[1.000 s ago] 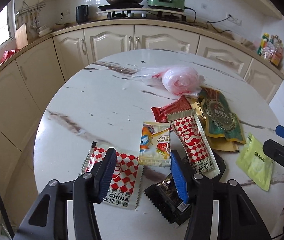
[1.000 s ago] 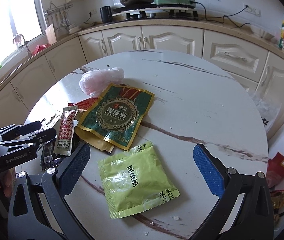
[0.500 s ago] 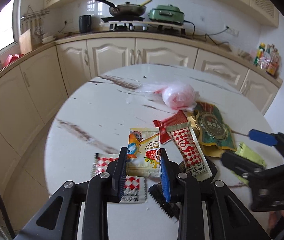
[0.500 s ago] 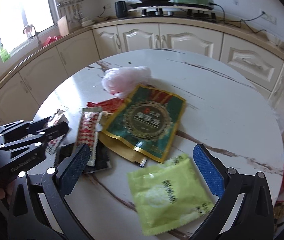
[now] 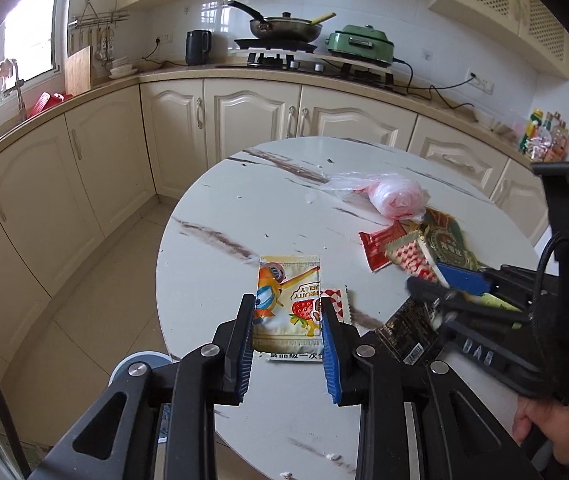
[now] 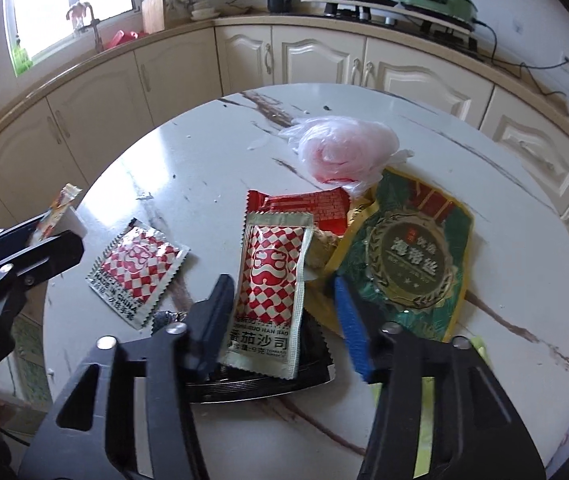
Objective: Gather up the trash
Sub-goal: 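Grasp the yellow cartoon snack packet with the left gripper while the right gripper grasps the red-checked sachet, then carry the yellow packet and red-checked sachet over the blue bucket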
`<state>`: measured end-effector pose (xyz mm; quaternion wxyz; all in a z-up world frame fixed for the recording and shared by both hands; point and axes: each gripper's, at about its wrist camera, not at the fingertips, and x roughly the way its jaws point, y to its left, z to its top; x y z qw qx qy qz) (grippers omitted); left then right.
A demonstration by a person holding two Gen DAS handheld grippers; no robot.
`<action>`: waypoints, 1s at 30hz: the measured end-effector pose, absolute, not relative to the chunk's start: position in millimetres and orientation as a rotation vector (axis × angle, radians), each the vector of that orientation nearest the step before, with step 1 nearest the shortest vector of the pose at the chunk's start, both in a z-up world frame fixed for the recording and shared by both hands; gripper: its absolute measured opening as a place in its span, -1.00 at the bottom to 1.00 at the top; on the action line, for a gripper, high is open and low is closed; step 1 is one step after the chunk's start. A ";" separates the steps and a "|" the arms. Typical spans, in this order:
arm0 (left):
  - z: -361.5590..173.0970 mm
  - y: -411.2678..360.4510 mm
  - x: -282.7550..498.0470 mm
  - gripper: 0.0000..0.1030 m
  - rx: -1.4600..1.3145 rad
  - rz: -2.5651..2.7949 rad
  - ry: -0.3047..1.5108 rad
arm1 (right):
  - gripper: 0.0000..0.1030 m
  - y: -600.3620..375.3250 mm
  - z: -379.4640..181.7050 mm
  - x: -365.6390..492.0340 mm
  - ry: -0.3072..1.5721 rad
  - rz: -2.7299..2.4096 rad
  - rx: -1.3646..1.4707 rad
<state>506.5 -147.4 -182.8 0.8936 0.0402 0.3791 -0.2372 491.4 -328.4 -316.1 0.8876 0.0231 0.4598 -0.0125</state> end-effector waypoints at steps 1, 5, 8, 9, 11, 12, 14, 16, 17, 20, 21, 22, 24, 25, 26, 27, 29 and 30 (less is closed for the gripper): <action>-181.9 -146.5 504.9 -0.50 0.080 -0.498 0.787 | -0.54 -330.7 -313.7 489.4 0.954 -0.024 0.056; -176.3 -133.7 499.9 -0.50 0.053 -0.524 0.785 | -0.64 -335.7 -310.6 483.1 0.955 -0.012 0.075; -172.1 -121.0 496.1 -0.50 0.036 -0.533 0.782 | -0.68 -337.8 -300.2 472.9 0.917 -0.020 0.094; -170.0 -117.6 494.2 -0.50 0.032 -0.531 0.778 | -0.69 -336.3 -295.8 470.2 0.911 -0.022 0.089; -165.2 -110.5 490.0 -0.50 0.016 -0.531 0.773 | -0.68 -331.5 -284.8 466.7 0.887 -0.020 0.091; -162.8 -105.1 489.3 -0.50 0.005 -0.529 0.770 | -0.69 -326.7 -278.6 466.1 0.876 -0.012 0.088; -158.4 -90.2 486.1 -0.50 -0.012 -0.513 0.761 | -0.68 -312.3 -266.9 465.5 0.852 0.012 0.076; -154.2 -71.1 483.1 -0.50 -0.028 -0.486 0.751 | -0.68 -287.9 -254.3 467.9 0.821 0.061 0.068; -152.4 -58.1 482.4 -0.50 -0.037 -0.469 0.749 | -0.68 -274.9 -251.1 470.0 0.815 0.084 0.063; -149.0 -12.8 481.2 -0.50 -0.065 -0.397 0.741 | -0.68 -220.7 -245.2 482.2 0.796 0.202 0.049; -149.2 2.3 482.0 -0.50 -0.075 -0.371 0.743 | -0.68 -204.2 -246.3 486.6 0.795 0.237 0.045; -150.3 18.3 483.2 -0.50 -0.084 -0.344 0.748 | -0.68 -186.4 -249.7 491.0 0.795 0.271 0.043; -155.4 50.6 485.6 -0.50 -0.094 -0.273 0.765 | -0.68 -148.4 -259.8 502.0 0.804 0.344 0.038; -158.8 65.2 486.4 -0.50 -0.098 -0.239 0.772 | -0.67 -131.3 -266.2 507.6 0.807 0.369 0.037; -164.2 80.4 488.5 -0.50 -0.106 -0.208 0.788 | -0.67 -111.8 -276.1 512.2 0.815 0.394 0.033; -169.3 92.0 490.1 -0.50 -0.116 -0.185 0.803 | -0.67 -94.4 -286.7 519.3 0.828 0.423 0.033; -183.3 112.3 493.8 -0.50 -0.124 -0.150 0.834 | -0.67 -62.1 -314.1 534.3 0.878 0.478 0.038; -192.4 120.9 497.0 -0.50 -0.135 -0.135 0.854 | -0.67 -51.5 -327.0 540.9 0.899 0.491 0.037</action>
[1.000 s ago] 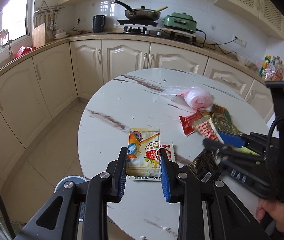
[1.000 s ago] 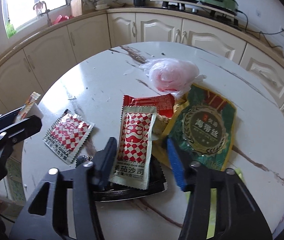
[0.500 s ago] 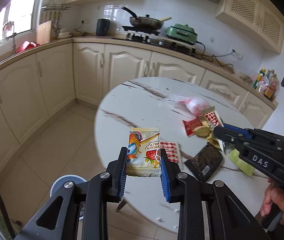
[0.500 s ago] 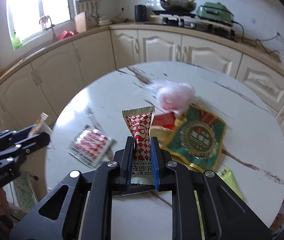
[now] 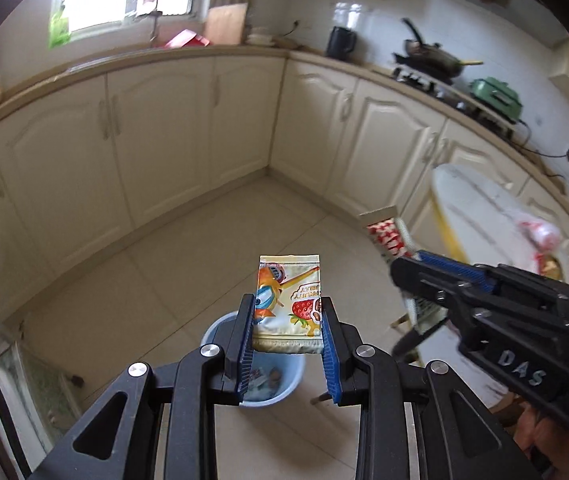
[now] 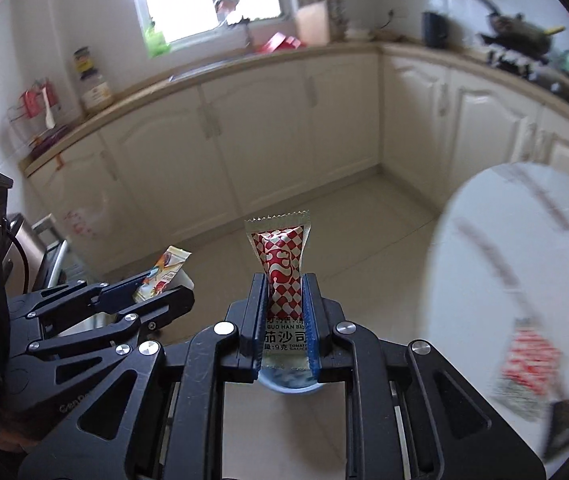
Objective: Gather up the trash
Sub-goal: 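Carry the yellow packet and red-checked sachet over the blue bucket, then open both grippers to drop the packet and sachet into the bucket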
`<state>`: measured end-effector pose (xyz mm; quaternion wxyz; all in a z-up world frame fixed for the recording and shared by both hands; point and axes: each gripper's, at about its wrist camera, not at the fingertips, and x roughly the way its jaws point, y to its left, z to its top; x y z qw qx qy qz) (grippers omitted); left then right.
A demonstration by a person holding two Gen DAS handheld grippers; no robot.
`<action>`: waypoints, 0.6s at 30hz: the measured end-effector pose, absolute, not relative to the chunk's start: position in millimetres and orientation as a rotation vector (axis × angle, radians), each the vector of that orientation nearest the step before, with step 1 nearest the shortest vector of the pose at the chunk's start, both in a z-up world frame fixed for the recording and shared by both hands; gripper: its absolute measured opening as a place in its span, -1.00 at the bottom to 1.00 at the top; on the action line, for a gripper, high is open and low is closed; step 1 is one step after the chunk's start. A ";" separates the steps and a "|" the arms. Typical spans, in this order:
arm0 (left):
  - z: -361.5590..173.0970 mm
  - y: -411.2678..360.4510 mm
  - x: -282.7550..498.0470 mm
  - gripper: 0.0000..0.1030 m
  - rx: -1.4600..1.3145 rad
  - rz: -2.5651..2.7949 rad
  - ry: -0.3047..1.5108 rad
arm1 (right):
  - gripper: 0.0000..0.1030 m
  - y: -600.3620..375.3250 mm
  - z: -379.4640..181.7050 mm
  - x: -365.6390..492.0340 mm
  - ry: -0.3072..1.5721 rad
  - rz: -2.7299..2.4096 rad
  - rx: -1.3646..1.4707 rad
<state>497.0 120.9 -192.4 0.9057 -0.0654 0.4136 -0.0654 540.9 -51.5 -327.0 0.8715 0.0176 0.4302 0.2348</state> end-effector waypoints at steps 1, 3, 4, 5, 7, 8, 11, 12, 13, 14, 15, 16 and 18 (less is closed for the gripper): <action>-200.3 126.4 500.2 -0.50 -0.142 -0.126 0.874 | -0.67 -40.8 -340.0 547.2 0.925 0.499 0.033; -220.1 137.3 510.7 -0.50 -0.164 -0.115 0.919 | -0.67 -25.3 -367.6 564.3 0.981 0.510 0.043; -230.1 141.1 516.6 -0.50 -0.171 -0.109 0.942 | -0.67 -20.0 -379.4 571.7 1.000 0.508 0.044; -241.1 143.7 523.1 -0.50 -0.180 -0.107 0.965 | -0.67 -15.0 -394.5 581.1 1.033 0.513 0.054; -260.3 150.5 537.2 -0.50 -0.186 -0.096 1.001 | -0.65 -10.5 -415.3 593.0 1.062 0.528 0.090; -271.3 153.3 545.0 -0.50 -0.190 -0.087 1.023 | -0.65 -9.3 -427.1 600.2 1.084 0.526 0.094; -295.7 156.4 565.7 -0.50 -0.194 -0.090 1.075 | -0.58 -9.7 -459.1 619.4 1.131 0.524 0.132; -301.9 155.0 571.4 -0.50 -0.198 -0.092 1.092 | -0.57 -10.7 -468.3 624.7 1.147 0.514 0.137; -309.2 154.8 577.1 -0.50 -0.207 -0.094 1.109 | -0.39 -11.0 -476.3 628.4 1.153 0.509 0.140; -316.3 155.8 583.5 -0.50 -0.211 -0.092 1.125 | -0.29 -11.4 -482.1 630.9 1.157 0.500 0.136; -321.8 155.8 588.6 -0.50 -0.203 -0.089 1.137 | -0.12 -13.2 -487.0 633.0 1.161 0.484 0.124; -324.7 160.1 597.4 -0.50 -0.199 -0.087 1.147 | -0.08 -16.6 -489.4 635.4 1.160 0.478 0.121; -336.3 167.3 610.5 -0.47 -0.221 -0.083 1.161 | -0.07 -21.0 -494.8 635.7 1.164 0.470 0.130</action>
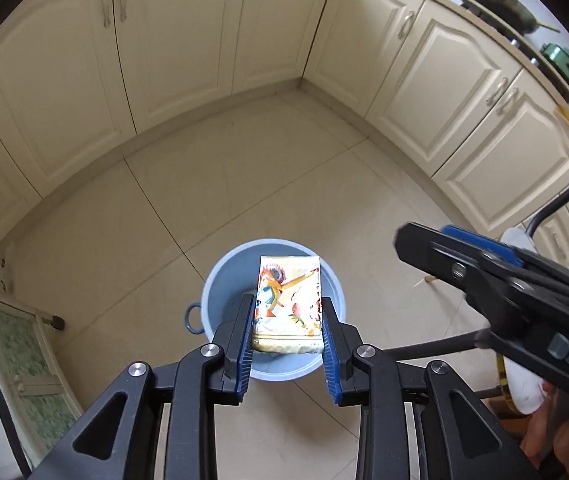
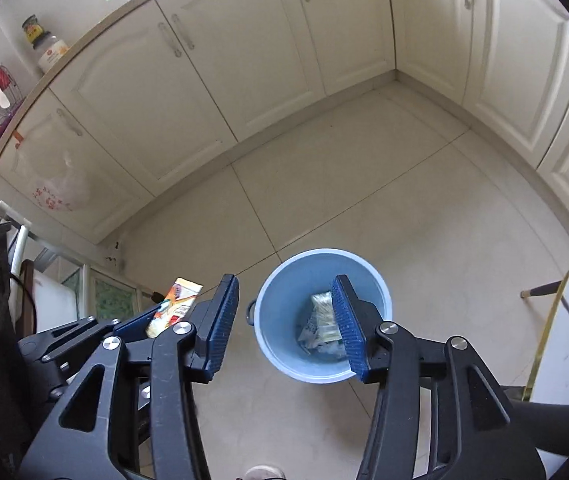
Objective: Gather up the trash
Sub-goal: 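Open both grippers to drop the packet and sachet into the bucket, then raise both tools from the bucket and move them back to the table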
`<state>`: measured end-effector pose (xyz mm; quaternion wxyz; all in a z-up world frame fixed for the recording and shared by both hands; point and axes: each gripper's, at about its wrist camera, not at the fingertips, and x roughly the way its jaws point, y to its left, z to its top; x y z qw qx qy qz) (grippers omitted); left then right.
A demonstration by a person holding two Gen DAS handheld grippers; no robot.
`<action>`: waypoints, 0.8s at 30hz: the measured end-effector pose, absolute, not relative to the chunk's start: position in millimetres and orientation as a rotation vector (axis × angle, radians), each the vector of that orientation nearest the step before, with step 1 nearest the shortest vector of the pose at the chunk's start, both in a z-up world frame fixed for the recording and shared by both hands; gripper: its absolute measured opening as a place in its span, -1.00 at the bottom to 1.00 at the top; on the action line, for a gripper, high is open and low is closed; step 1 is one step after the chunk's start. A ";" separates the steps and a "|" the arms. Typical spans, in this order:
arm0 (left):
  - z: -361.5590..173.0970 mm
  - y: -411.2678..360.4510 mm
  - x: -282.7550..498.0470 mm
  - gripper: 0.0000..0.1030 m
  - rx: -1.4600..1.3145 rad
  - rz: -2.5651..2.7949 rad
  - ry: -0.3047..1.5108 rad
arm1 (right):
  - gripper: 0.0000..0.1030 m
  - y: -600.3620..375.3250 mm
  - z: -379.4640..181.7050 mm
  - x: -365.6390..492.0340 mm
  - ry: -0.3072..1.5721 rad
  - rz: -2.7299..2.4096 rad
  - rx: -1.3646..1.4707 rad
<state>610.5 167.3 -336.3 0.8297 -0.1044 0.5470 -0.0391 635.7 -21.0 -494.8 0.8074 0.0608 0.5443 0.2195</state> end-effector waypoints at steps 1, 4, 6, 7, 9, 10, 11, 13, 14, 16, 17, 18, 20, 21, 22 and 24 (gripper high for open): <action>-338.5 162.2 622.6 -0.42 -0.225 -0.076 1.166 | -0.03 -22.1 -496.8 636.3 1.169 0.462 0.132; -346.4 161.4 636.9 0.25 -0.196 -0.024 1.163 | 0.00 -30.7 -501.6 638.6 1.176 0.449 0.136; -343.6 159.8 639.8 0.31 -0.195 -0.005 1.145 | 0.01 -35.4 -503.7 638.2 1.186 0.446 0.151; -342.1 163.4 640.8 0.31 -0.198 0.002 1.145 | 0.01 -35.7 -502.3 637.1 1.185 0.446 0.157; -337.3 170.9 639.0 0.31 -0.202 0.038 1.150 | 0.03 -36.3 -501.7 636.4 1.186 0.446 0.155; -333.1 174.3 635.0 0.31 -0.201 0.064 1.145 | 0.05 -35.6 -498.0 633.6 1.186 0.458 0.159; -326.5 178.5 632.0 0.31 -0.199 0.093 1.131 | 0.05 -34.2 -494.7 633.4 1.183 0.463 0.159; -312.6 185.6 623.8 0.32 -0.199 0.136 1.103 | 0.09 -30.8 -484.9 629.2 1.171 0.484 0.157; -304.8 190.7 620.0 0.32 -0.200 0.161 1.088 | 0.11 -28.7 -479.6 626.6 1.163 0.497 0.154; -286.0 199.8 608.1 0.32 -0.204 0.211 1.041 | 0.14 -22.8 -465.0 618.8 1.136 0.515 0.133; -275.7 203.7 600.0 0.33 -0.204 0.233 1.015 | 0.15 -20.2 -455.1 613.6 1.119 0.524 0.117; -266.0 206.7 590.6 0.35 -0.204 0.250 0.994 | 0.19 -16.3 -446.5 608.2 1.105 0.534 0.104; -243.9 212.7 577.4 0.35 -0.211 0.278 0.947 | 0.25 -9.9 -426.0 595.4 1.065 0.541 0.056; -232.7 214.5 570.2 0.39 -0.213 0.291 0.921 | 0.29 -7.1 -414.1 587.2 1.038 0.543 0.027; -220.0 215.7 562.8 0.41 -0.208 0.302 0.895 | 0.33 -4.1 -402.8 580.1 1.015 0.543 0.006; -198.4 209.4 546.0 0.47 -0.189 0.307 0.840 | 0.49 -2.7 -379.5 560.4 0.966 0.548 -0.020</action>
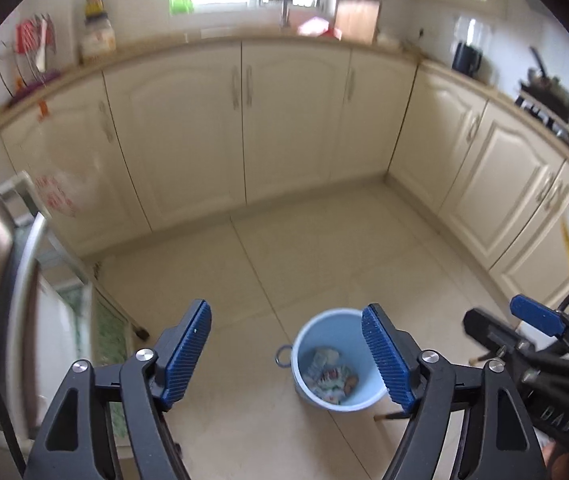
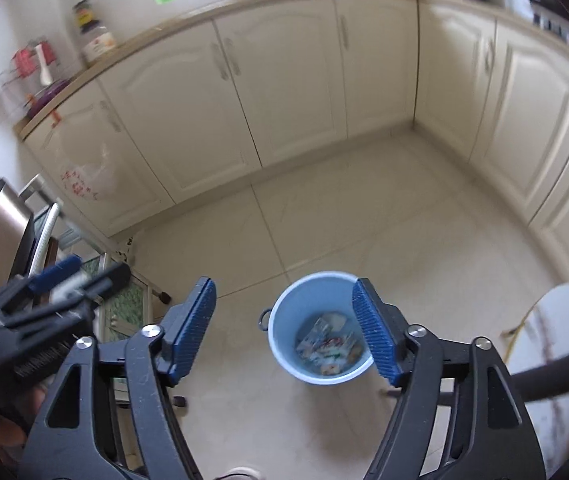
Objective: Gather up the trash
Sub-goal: 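Raise both tools from the bucket and move them back to the table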
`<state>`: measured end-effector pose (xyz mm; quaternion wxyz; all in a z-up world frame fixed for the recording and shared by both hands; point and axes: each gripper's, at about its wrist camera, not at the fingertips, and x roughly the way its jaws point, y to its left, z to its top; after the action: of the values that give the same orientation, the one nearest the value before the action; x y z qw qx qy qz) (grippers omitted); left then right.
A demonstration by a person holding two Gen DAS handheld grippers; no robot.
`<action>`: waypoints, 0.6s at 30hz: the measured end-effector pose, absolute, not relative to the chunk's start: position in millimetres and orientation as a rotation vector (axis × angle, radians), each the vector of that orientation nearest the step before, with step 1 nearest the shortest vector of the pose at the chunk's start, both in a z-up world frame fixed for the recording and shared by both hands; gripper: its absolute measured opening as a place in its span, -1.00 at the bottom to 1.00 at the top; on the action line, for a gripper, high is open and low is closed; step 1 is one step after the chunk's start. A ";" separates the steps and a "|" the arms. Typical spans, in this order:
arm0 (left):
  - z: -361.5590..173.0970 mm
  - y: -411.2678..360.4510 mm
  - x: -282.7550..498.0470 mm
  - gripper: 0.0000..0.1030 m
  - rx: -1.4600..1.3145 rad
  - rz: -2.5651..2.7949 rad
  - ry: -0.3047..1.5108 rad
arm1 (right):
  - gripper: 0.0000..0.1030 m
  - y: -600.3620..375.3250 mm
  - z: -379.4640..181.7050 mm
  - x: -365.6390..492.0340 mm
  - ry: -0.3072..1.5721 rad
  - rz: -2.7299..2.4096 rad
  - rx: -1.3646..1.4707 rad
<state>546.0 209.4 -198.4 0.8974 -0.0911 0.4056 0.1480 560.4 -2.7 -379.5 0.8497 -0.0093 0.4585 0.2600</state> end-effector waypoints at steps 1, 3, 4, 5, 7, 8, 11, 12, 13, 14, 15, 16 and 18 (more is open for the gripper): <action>-187.9 205.4 537.7 0.49 -0.175 0.311 0.818 | 0.60 -1.4 -369.2 551.5 0.947 0.554 -0.026; -166.9 196.0 518.9 0.52 -0.151 0.317 0.765 | 0.74 0.1 -345.8 530.0 0.900 0.552 -0.050; -157.8 190.2 510.5 0.53 -0.140 0.320 0.741 | 0.77 -2.2 -333.8 518.6 0.870 0.548 -0.058; -149.7 189.8 498.2 0.57 -0.136 0.318 0.714 | 0.79 -5.6 -322.1 508.1 0.843 0.548 -0.064; -133.4 175.6 477.2 0.68 -0.134 0.318 0.670 | 0.88 -14.8 -298.3 486.2 0.791 0.538 -0.069; -124.3 166.8 465.4 0.70 -0.136 0.311 0.642 | 0.91 -21.0 -286.9 475.5 0.768 0.538 -0.064; -101.8 140.7 429.4 0.71 -0.119 0.286 0.577 | 0.99 -42.3 -246.2 441.5 0.687 0.541 -0.035; -98.3 133.7 414.7 0.71 -0.112 0.278 0.558 | 1.00 -46.1 -234.4 430.2 0.656 0.527 -0.049; -92.4 126.8 401.8 0.72 -0.108 0.269 0.537 | 1.00 -50.6 -223.2 417.2 0.623 0.510 -0.069; -87.4 118.4 390.0 0.77 -0.106 0.259 0.515 | 1.00 -57.4 -210.4 402.4 0.587 0.491 -0.087; -83.8 99.7 374.9 0.78 -0.099 0.251 0.490 | 1.00 -62.7 -200.9 391.5 0.567 0.485 -0.084; -85.2 100.8 353.7 0.79 -0.092 0.242 0.464 | 1.00 -69.4 -191.1 381.0 0.547 0.485 -0.072; -81.8 92.1 311.2 0.81 -0.074 0.230 0.420 | 1.00 -84.9 -169.6 358.6 0.504 0.469 -0.057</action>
<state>311.2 92.1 -81.8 0.9707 -0.0367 0.2082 0.1140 358.6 -84.9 -169.6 0.9410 -0.0281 0.2470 0.2297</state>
